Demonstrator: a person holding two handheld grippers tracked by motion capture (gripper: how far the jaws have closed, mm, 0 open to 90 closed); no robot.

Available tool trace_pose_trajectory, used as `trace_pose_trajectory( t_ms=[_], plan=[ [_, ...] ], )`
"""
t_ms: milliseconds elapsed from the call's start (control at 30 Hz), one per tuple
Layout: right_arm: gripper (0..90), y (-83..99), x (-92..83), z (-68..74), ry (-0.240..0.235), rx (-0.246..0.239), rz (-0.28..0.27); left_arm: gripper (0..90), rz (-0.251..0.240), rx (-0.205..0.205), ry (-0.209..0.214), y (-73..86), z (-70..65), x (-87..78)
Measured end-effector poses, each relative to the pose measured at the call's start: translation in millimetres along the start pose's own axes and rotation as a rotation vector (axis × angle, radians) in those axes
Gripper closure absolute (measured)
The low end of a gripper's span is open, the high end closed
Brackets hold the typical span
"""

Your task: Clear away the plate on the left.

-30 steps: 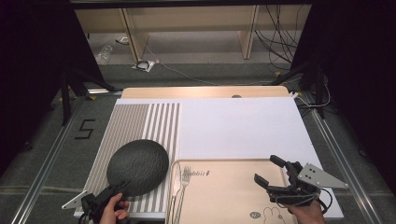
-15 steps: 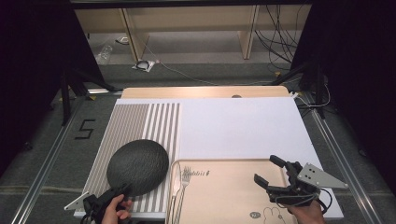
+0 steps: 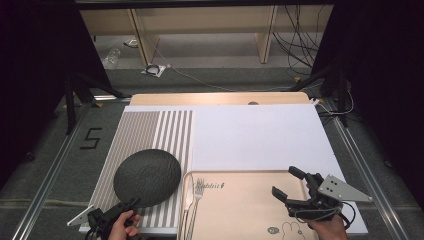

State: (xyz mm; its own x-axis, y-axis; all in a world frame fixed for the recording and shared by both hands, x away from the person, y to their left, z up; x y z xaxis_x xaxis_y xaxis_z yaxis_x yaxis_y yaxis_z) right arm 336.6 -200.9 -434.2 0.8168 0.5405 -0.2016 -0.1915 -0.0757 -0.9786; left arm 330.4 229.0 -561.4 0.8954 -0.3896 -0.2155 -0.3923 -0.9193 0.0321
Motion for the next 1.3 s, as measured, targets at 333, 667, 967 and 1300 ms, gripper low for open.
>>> trace_pose_trajectory(
  t_ms=[333, 667, 967, 1300],
  plan=[
    [16.4, -0.5, -1.2, -1.4, 0.002, 0.0, -0.001, 85.0, 0.015, -0.021, 0.022, 2.9, -2.2, 0.6],
    [16.4, -0.6, -1.0, -1.9, 0.001, 0.002, -0.004, 84.9, 0.04, 0.014, 0.087, 4.5, -18.2, 2.9],
    [16.4, -0.5, -0.9, -1.9, 0.001, 0.002, -0.003, 84.9, 0.118, 0.051, 0.109, 17.5, -26.4, 7.5],
    [16.4, -0.2, -0.8, -2.0, 0.002, 0.002, -0.002, 84.9, 0.21, 0.102, 0.133, 35.7, -36.1, 13.3]
  ],
)
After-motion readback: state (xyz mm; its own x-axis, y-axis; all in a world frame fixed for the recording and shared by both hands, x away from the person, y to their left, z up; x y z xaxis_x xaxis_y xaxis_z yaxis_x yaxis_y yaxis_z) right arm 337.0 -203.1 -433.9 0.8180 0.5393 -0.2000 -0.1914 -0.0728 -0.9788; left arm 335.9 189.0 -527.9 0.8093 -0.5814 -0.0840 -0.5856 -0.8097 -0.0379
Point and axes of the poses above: each handheld gripper's, and its own axes: x roughly forward along the jaws, y roughly out of its underside, z roughly to its left, the point moved 10 cm from there along x, roughly forward along the jaws, and after that the axes turned 13 degrees about y, right-handed, at the moved point
